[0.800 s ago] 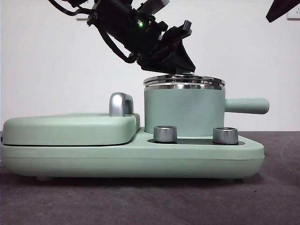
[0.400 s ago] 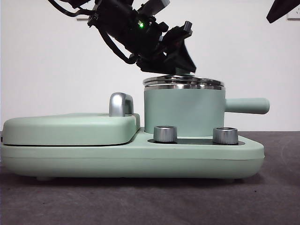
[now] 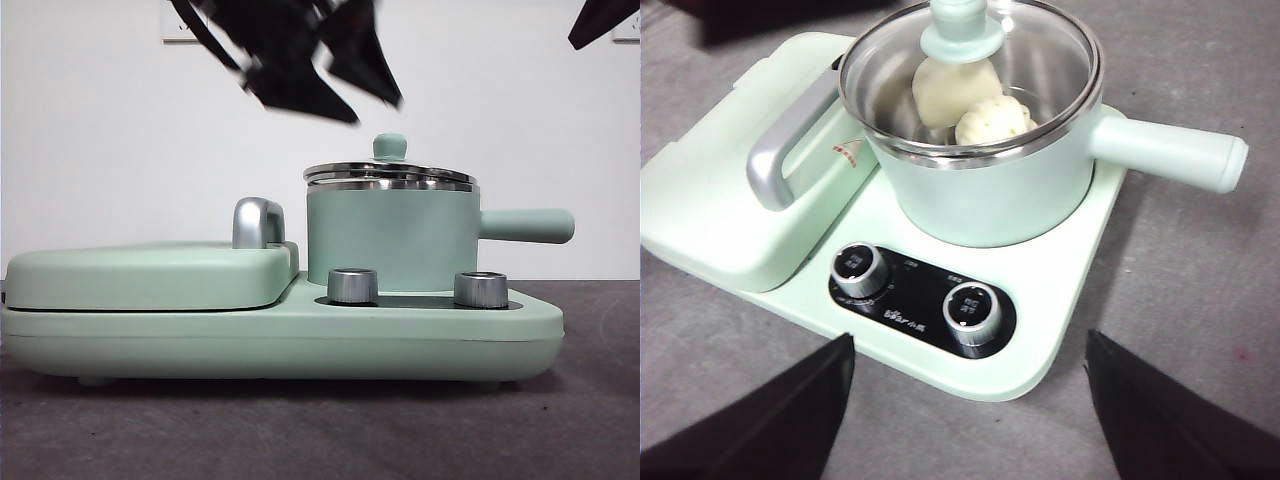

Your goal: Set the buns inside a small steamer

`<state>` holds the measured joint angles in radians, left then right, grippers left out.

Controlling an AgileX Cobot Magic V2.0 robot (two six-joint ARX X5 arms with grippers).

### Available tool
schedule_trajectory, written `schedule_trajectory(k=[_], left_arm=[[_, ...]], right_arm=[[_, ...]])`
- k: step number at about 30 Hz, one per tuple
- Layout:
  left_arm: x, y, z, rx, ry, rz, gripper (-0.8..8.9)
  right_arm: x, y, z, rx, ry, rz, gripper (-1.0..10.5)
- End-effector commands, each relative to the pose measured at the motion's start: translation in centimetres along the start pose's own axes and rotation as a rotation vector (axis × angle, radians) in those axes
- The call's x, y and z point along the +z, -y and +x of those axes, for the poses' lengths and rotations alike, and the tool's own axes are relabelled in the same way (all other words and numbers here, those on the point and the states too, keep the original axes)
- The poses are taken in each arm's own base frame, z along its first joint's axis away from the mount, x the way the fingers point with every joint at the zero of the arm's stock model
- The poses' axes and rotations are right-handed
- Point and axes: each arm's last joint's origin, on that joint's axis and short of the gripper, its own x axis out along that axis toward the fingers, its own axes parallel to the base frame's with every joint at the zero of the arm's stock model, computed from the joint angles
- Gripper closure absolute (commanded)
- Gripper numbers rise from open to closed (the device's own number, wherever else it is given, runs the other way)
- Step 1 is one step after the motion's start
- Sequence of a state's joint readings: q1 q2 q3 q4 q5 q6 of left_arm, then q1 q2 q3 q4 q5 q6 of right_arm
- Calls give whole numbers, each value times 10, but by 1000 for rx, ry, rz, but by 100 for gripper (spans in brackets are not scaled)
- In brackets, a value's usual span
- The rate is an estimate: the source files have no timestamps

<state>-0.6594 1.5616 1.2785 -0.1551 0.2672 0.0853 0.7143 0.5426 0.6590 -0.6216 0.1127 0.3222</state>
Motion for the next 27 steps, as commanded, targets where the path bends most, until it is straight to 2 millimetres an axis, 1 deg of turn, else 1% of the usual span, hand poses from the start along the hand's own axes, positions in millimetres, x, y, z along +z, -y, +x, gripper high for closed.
schedule_trajectory(k=[1, 5, 8, 10, 12, 18, 23, 25, 27], left_arm=[[9, 3, -24, 2, -33, -34, 501], [8, 6, -59, 15, -123, -114, 501], [2, 8, -77, 25, -185, -167, 501], [-5, 10, -86, 31, -197, -195, 501], [-16, 13, -94, 35, -199, -216, 501], [-60, 25, -117, 50, -186, -294, 501], [-96, 32, -137, 132, -139, -383, 501], [-106, 35, -144, 167, -129, -405, 503], [-112, 37, -150, 182, -150, -399, 504]], right_arm=[[1, -2, 0, 28, -4, 6, 583], [1, -3, 1, 65, -18, 0, 583], [1, -4, 4, 81, -34, -17, 583], [2, -5, 6, 92, -37, -39, 583], [3, -6, 9, 101, -35, -55, 583], [9, -11, 20, 138, -16, -84, 583], [14, -15, 32, 160, -3, -96, 583], [16, -16, 36, 173, 1, -98, 583], [16, -17, 38, 183, -4, -100, 583]])
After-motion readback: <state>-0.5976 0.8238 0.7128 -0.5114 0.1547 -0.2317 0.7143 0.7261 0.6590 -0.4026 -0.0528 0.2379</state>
